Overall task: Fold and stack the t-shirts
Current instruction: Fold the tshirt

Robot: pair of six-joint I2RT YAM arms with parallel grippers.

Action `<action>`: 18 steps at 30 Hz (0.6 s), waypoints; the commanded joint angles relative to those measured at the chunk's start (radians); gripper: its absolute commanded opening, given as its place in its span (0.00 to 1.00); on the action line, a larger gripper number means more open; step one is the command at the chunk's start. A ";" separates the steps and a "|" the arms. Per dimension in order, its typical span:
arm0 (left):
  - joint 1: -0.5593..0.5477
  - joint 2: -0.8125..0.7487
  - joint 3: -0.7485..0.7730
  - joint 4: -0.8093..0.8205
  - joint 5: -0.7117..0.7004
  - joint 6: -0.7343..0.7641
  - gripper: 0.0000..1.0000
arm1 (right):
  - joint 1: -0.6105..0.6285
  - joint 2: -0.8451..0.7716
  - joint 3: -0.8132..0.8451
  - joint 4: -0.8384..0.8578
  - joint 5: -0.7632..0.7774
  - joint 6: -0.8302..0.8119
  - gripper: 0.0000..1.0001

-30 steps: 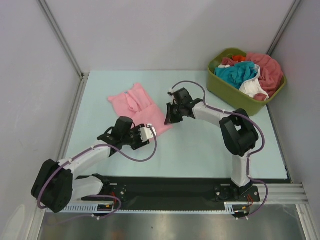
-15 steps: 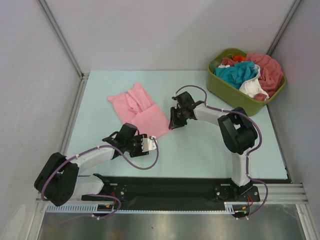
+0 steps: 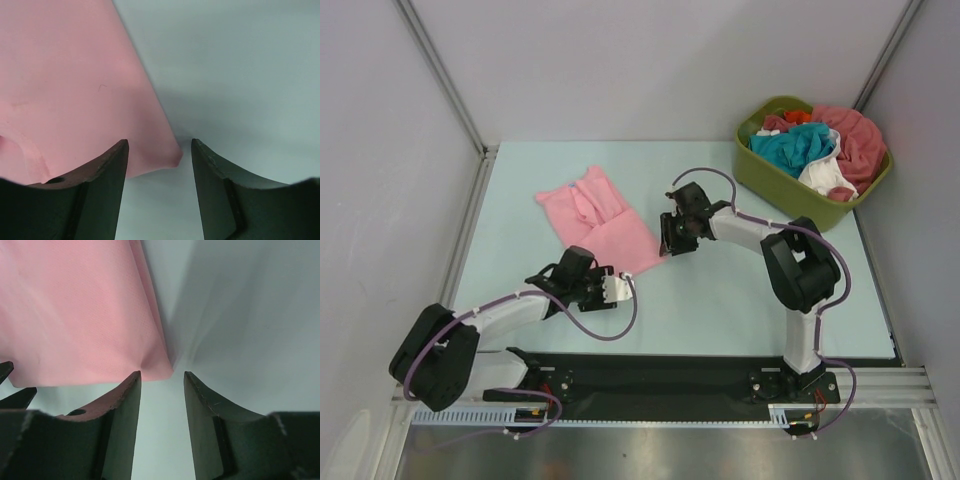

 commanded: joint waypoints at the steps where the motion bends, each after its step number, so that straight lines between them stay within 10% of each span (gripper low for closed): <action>1: -0.006 0.039 0.028 0.009 0.001 -0.009 0.59 | 0.003 0.020 -0.002 0.030 0.015 0.002 0.45; 10: -0.012 0.078 -0.007 0.058 -0.040 0.039 0.52 | 0.000 0.036 -0.010 0.052 -0.045 0.029 0.19; 18: -0.012 0.073 -0.001 0.035 -0.049 0.042 0.00 | -0.014 0.010 -0.019 0.038 -0.049 0.012 0.00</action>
